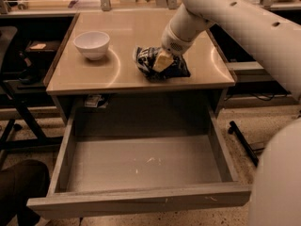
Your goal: Pick blue chip bag from top drawer and place on counter
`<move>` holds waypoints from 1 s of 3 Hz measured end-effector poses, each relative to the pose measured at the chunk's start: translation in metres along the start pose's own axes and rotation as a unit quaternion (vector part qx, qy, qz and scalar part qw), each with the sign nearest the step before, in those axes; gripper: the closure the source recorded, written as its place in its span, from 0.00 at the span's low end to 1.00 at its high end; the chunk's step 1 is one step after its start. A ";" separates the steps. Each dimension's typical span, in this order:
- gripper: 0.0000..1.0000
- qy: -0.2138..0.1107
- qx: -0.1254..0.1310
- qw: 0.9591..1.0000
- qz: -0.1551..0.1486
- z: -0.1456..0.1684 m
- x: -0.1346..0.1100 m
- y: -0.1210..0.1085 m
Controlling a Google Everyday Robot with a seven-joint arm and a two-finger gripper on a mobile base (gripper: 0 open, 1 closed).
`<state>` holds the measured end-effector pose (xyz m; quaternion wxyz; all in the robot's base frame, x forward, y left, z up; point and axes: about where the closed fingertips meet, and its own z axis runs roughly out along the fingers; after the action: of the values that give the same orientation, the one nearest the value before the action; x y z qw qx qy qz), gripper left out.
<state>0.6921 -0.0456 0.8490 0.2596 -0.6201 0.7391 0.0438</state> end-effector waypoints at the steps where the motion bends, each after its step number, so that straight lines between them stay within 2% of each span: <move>1: 1.00 0.000 -0.007 1.000 -0.004 0.022 -0.002 -0.033; 2: 1.00 -0.007 -0.010 1.000 -0.006 0.034 -0.011 -0.062; 3: 0.82 -0.019 0.010 1.000 -0.006 0.021 -0.018 -0.078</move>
Offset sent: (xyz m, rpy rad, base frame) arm 0.1260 0.0113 0.0127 0.0390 -0.0164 0.0274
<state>0.7740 -0.0390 0.8590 0.2797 -0.6207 0.7310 0.0465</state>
